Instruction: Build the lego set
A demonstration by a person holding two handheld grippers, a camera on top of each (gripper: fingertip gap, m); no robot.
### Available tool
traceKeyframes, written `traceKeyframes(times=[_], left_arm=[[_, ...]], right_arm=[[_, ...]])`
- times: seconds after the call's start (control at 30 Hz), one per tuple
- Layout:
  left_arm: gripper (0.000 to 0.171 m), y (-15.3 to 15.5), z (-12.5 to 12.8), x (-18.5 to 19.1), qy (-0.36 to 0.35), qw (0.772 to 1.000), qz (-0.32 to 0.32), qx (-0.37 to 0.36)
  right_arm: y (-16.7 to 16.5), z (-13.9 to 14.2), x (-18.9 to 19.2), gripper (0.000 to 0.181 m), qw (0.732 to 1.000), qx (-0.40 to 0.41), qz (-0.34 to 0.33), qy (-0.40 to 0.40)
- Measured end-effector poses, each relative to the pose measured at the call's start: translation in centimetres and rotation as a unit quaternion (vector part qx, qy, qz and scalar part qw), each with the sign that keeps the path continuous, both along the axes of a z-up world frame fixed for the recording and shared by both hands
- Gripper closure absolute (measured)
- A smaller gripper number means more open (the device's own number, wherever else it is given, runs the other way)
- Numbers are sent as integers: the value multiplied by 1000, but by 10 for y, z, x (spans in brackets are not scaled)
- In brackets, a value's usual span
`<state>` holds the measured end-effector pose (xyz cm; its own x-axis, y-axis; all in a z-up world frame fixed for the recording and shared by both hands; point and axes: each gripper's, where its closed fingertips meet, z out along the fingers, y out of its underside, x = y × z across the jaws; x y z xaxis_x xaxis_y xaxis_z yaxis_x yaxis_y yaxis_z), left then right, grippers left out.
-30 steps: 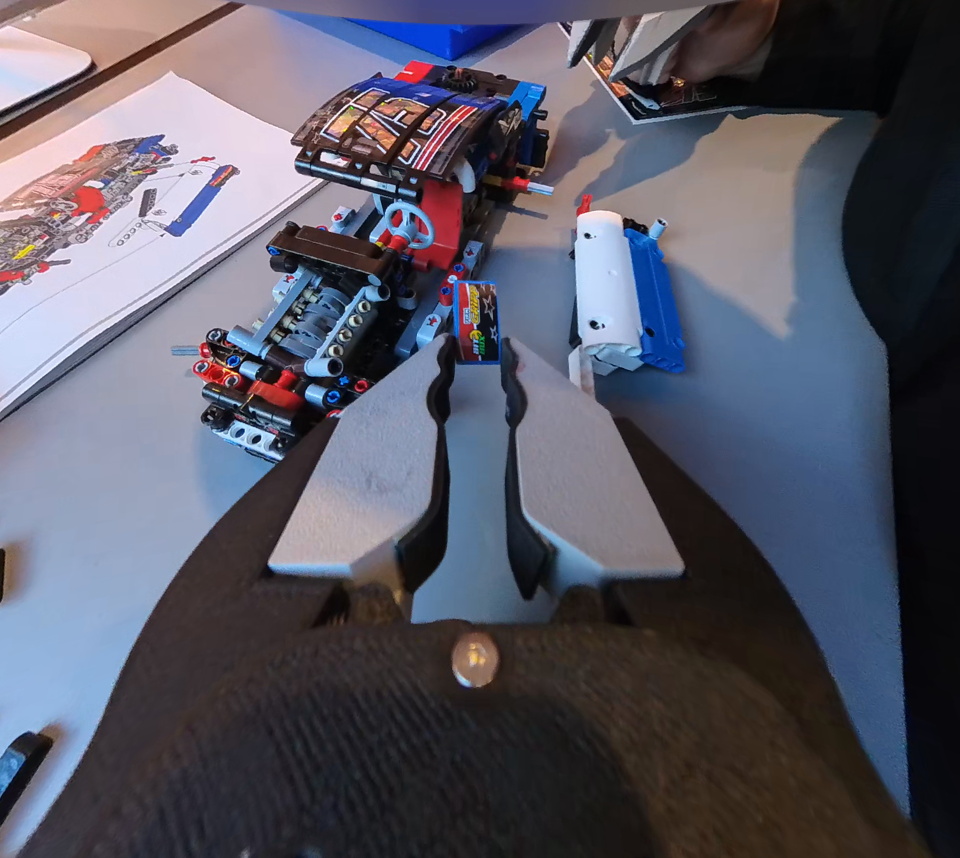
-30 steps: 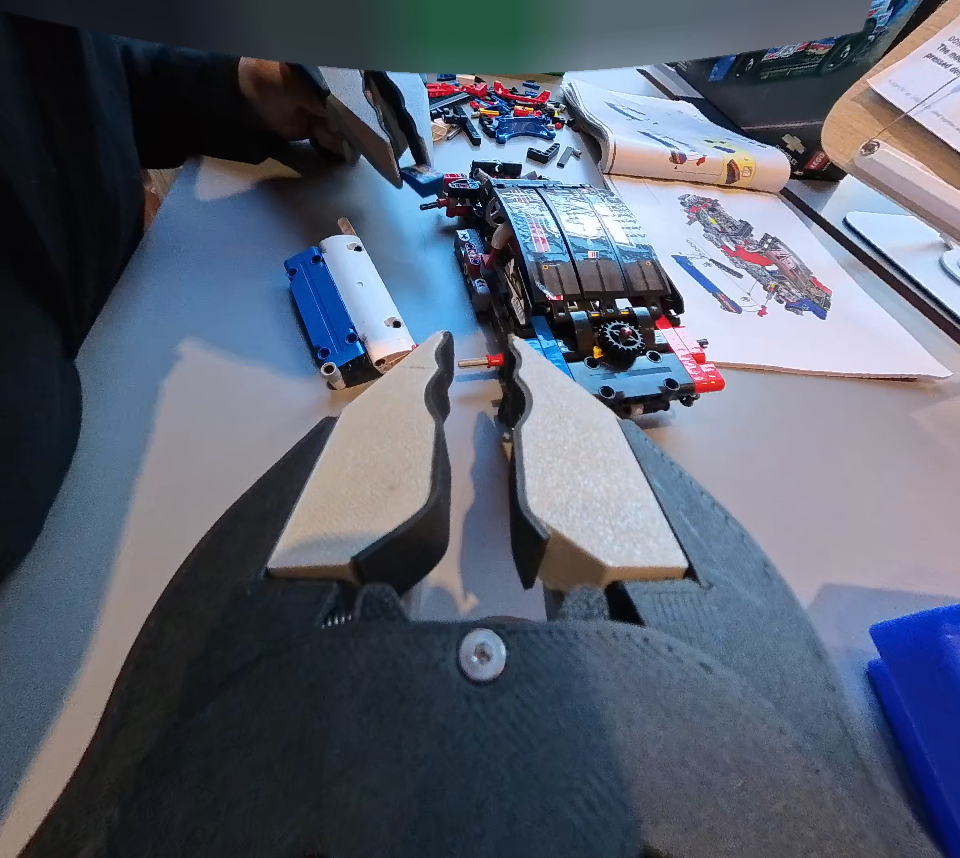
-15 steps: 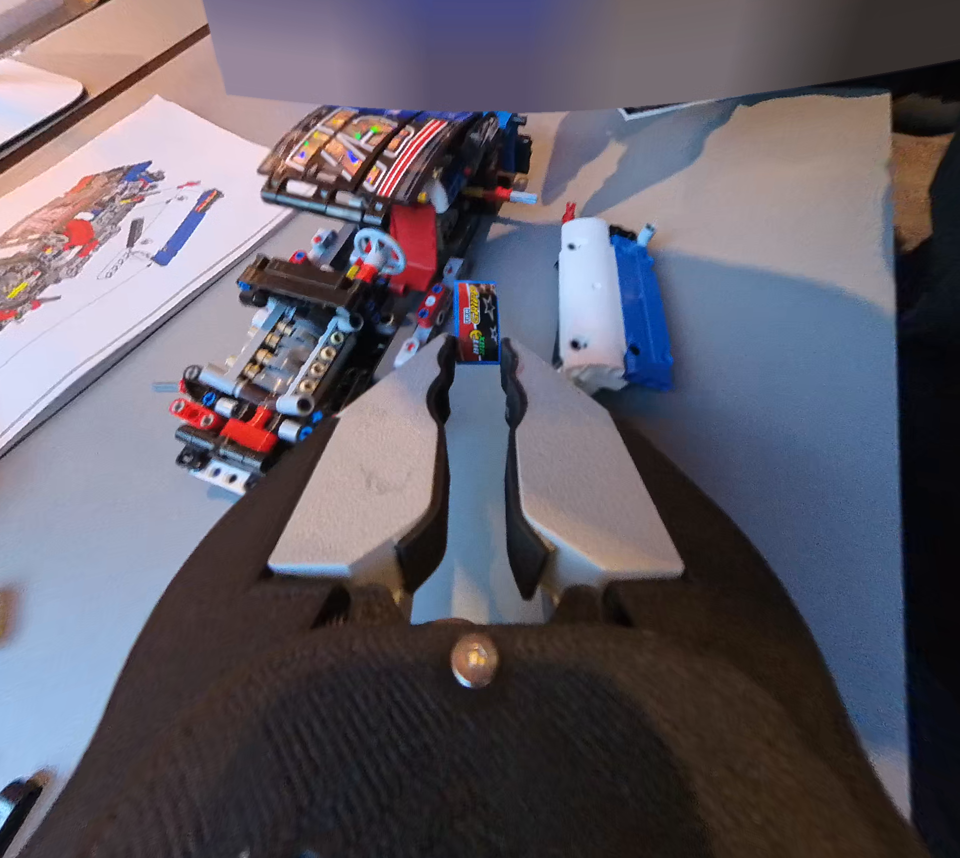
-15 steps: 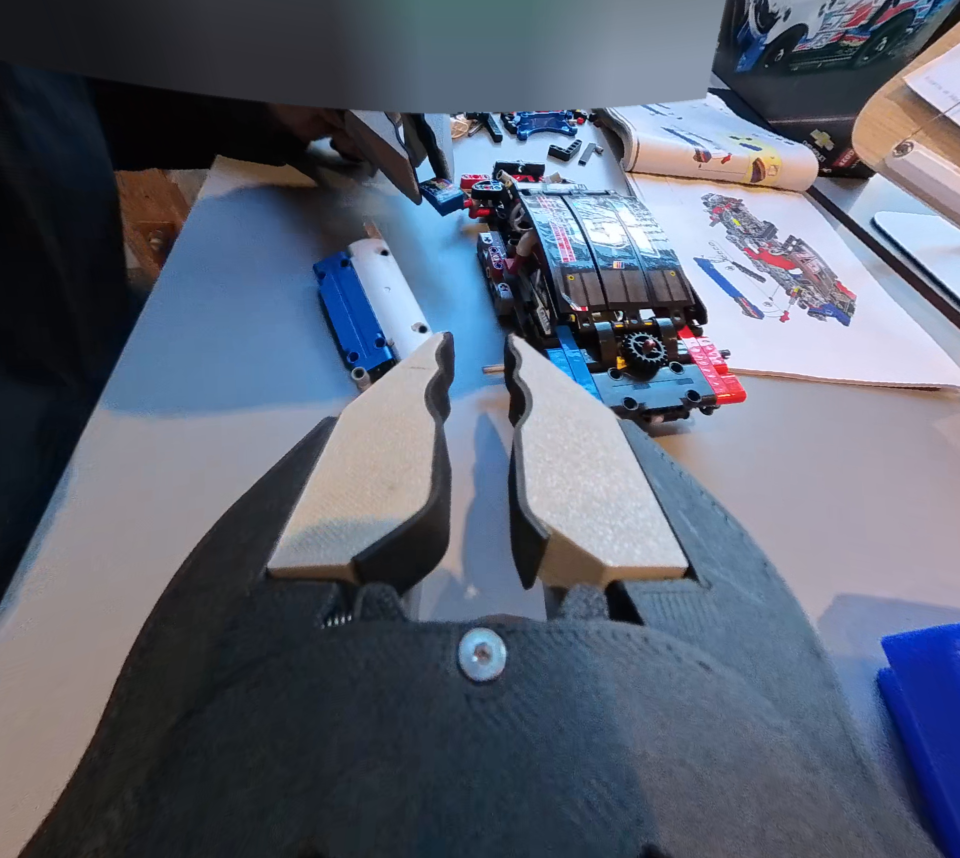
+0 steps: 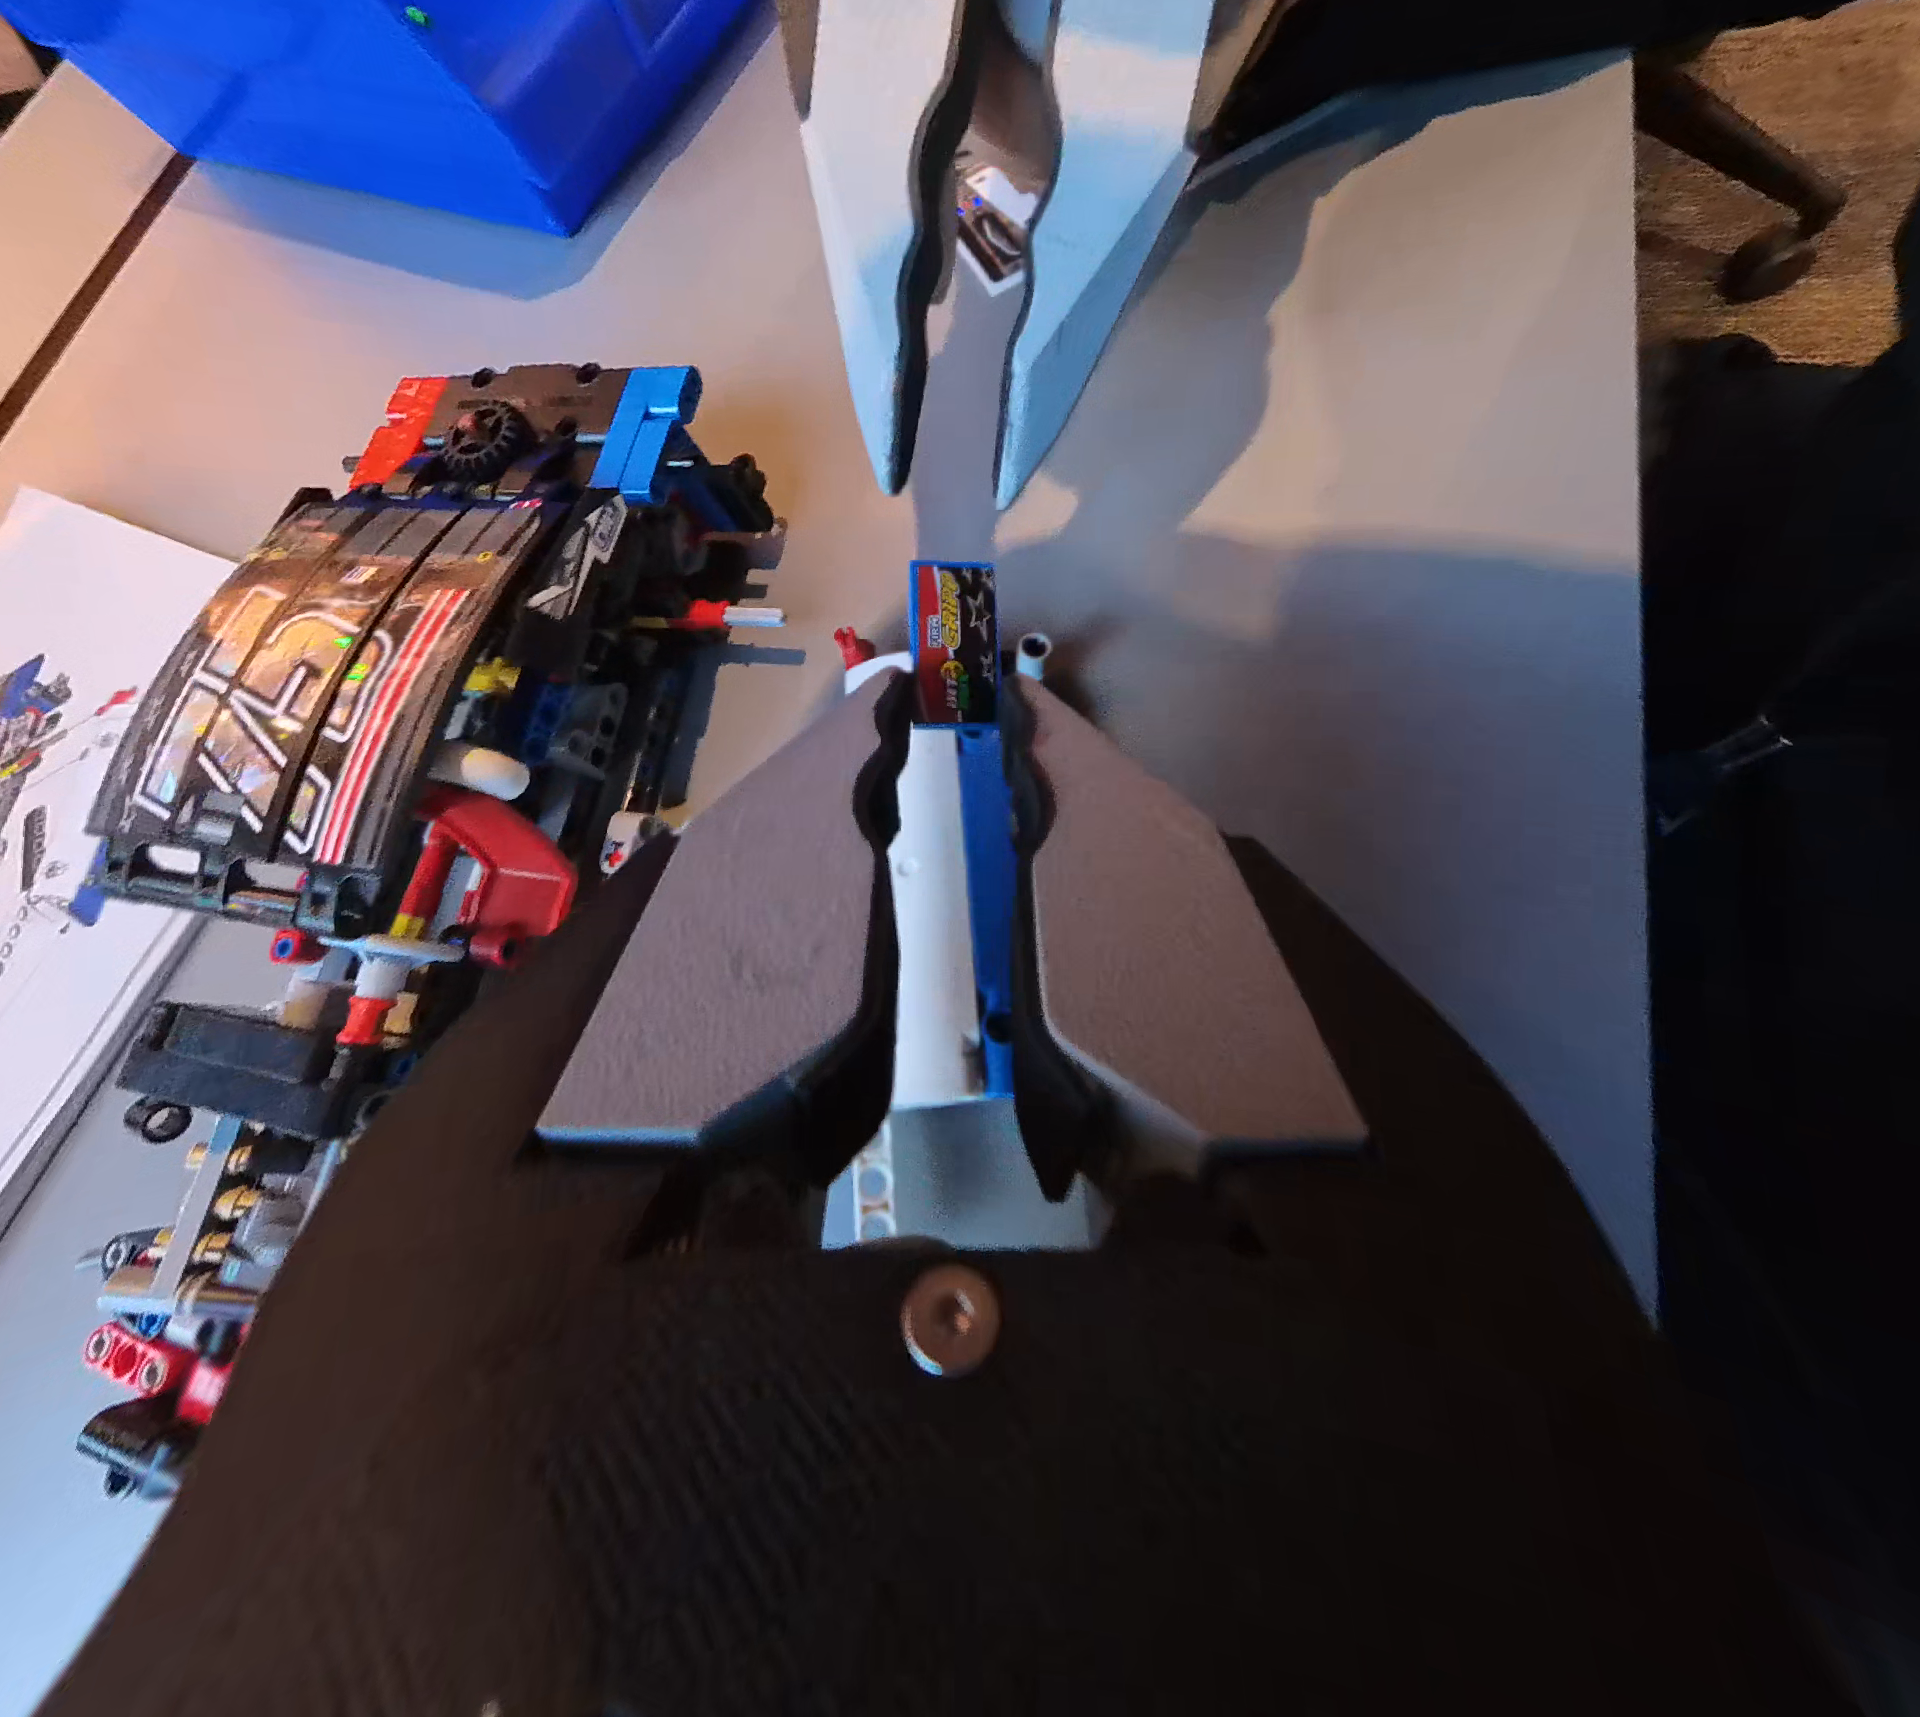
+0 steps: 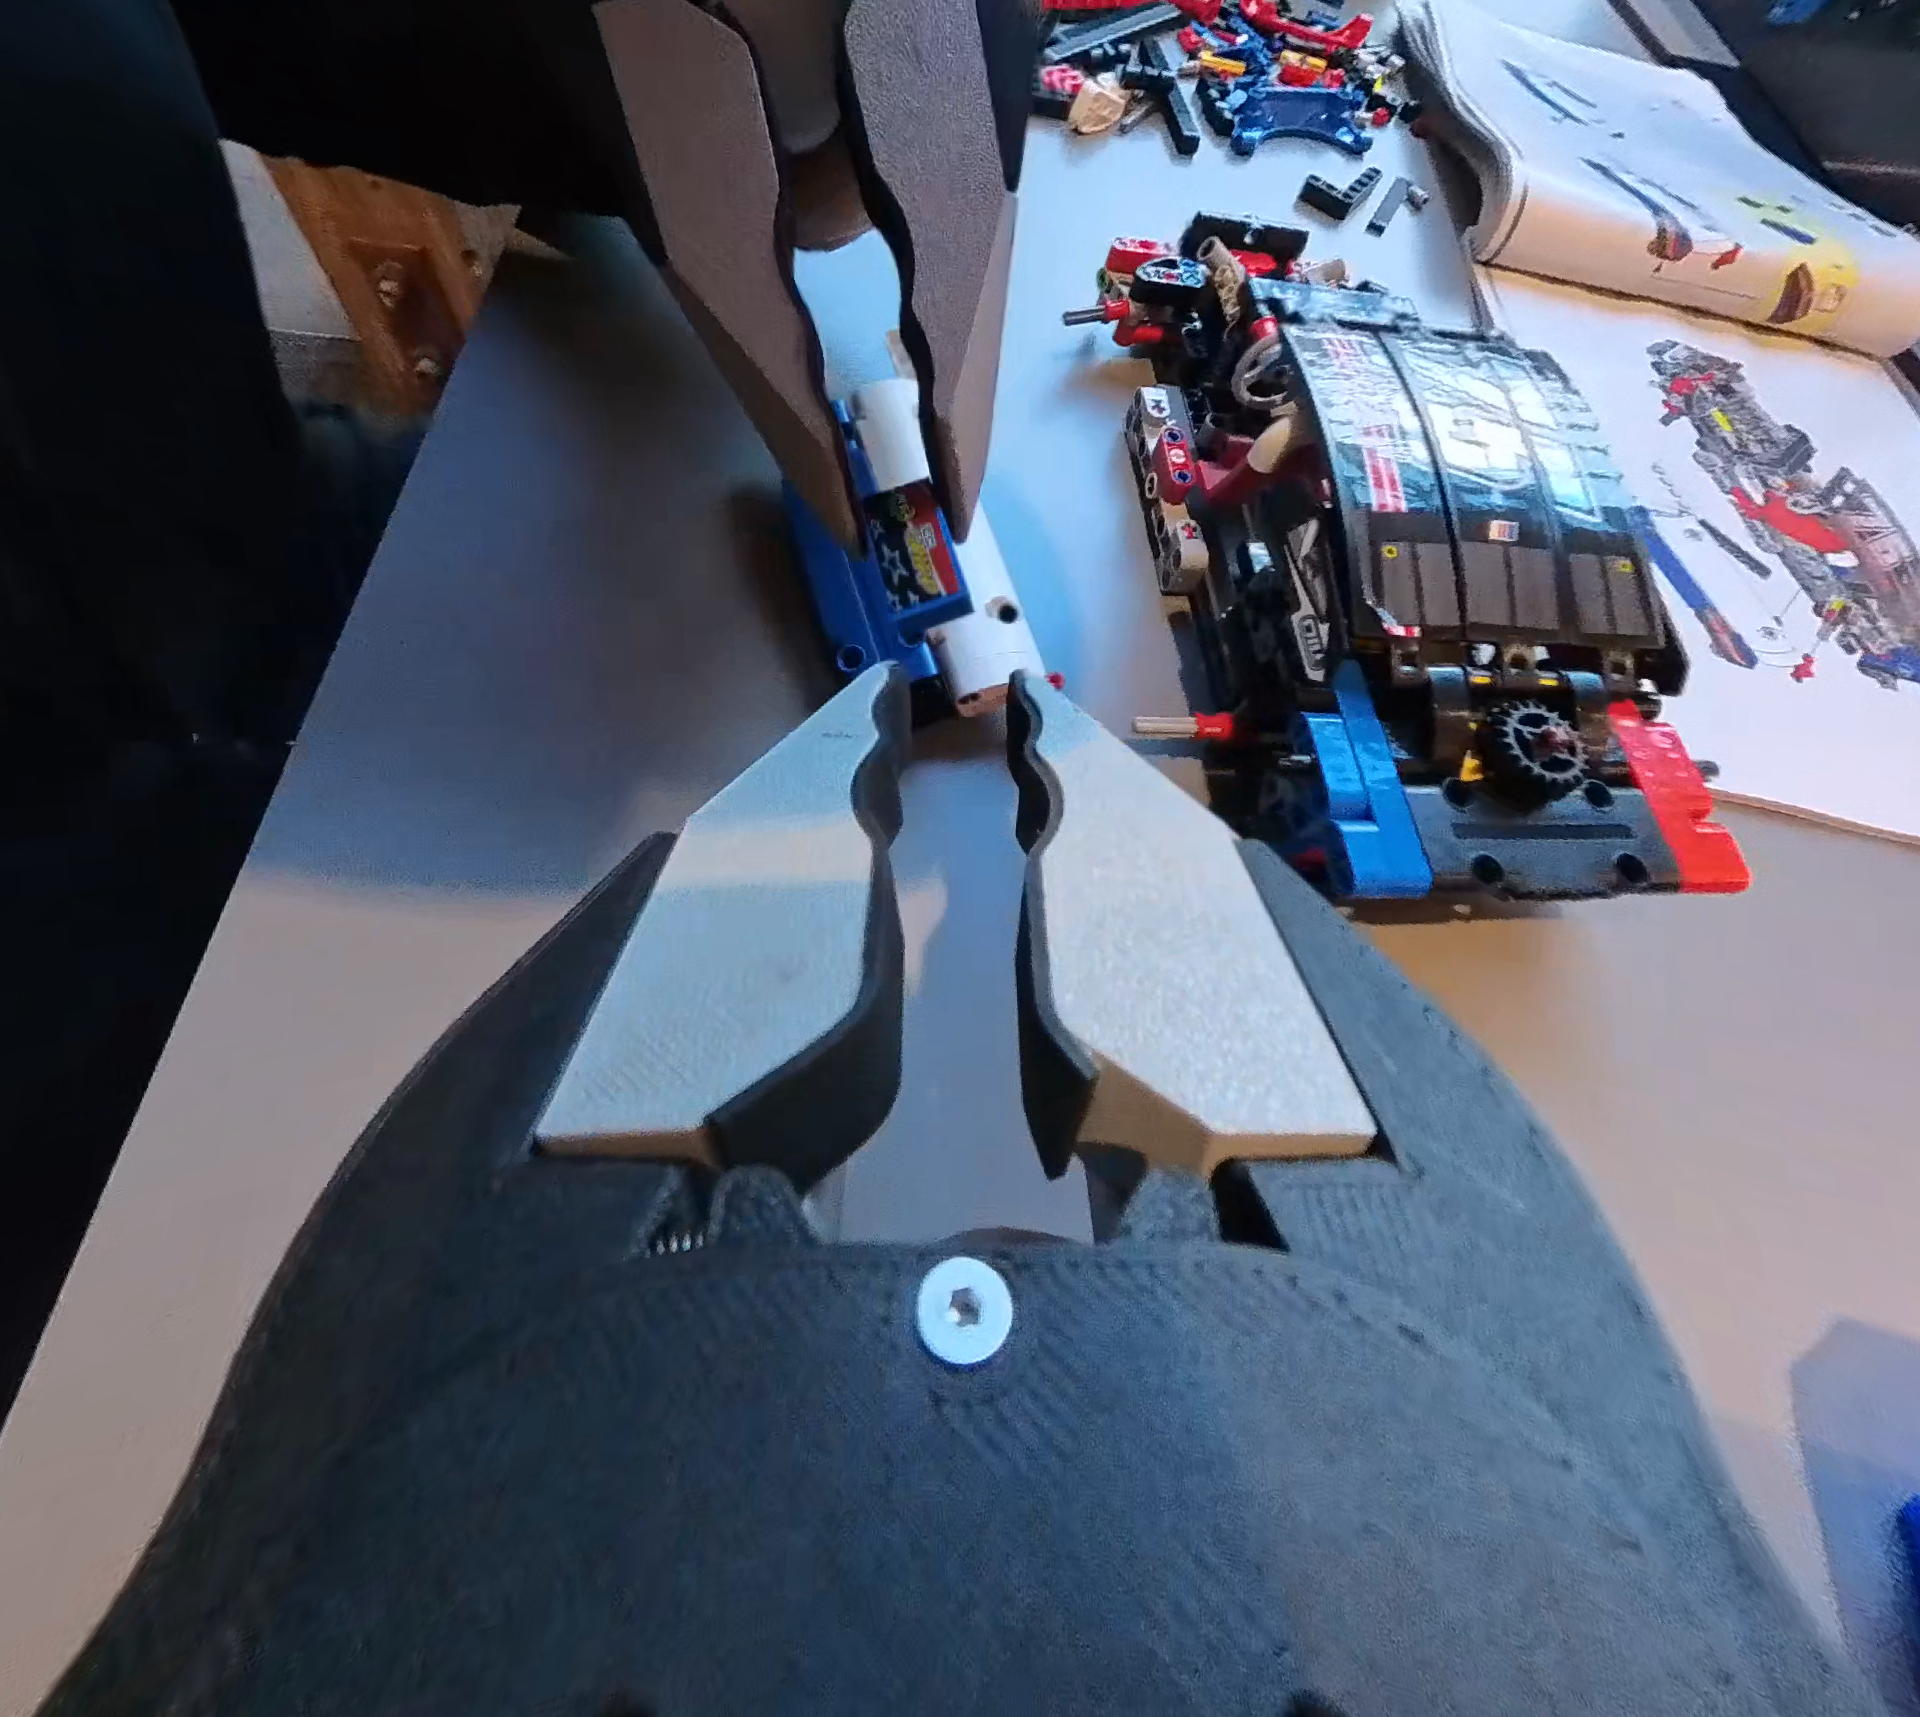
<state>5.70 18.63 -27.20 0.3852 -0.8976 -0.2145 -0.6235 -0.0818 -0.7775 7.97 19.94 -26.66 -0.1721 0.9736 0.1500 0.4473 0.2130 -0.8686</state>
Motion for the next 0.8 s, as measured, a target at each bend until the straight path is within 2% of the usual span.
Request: traceKeyframes(times=[0.17,0.23,0.27,0.33,0.43,0.47,0.6,0.63,0.67,0.7,0.77,0.8], left_arm=[[157,1,-10,2,54,998,6,30],[158,6,-4,1,80,992,16,99],[158,10,2,0,96,982,18,162],[158,14,16,-5,148,940,23,307],[157,8,39,-2,190,852,13,487],[159,4,45,1,188,835,8,517],[158,-1,66,0,157,807,19,569],[158,-1,74,-3,130,808,28,575],[158,2,81,-9,88,823,44,559],[159,7,87,-18,35,854,61,516],[158,13,97,-30,-120,918,71,372],[158,9,108,-34,-222,929,57,291]], right_arm=[[-7,-6,-5,164,1000,-23,7,-13],[-7,-7,-5,163,1000,-16,6,-15],[-6,-5,-5,163,1000,-11,5,-12],[-6,1,-5,163,1000,-11,3,2],[-6,16,-5,161,998,-46,5,37],[-8,22,-5,161,997,-64,8,53],[-16,51,-7,161,986,-104,29,123],[-18,54,-8,162,985,-102,30,132],[-18,55,-8,162,986,-96,27,134],[-16,54,-9,163,987,-87,21,131],[-12,52,-9,163,989,-77,11,125],[-11,52,-8,164,989,-77,8,122]])
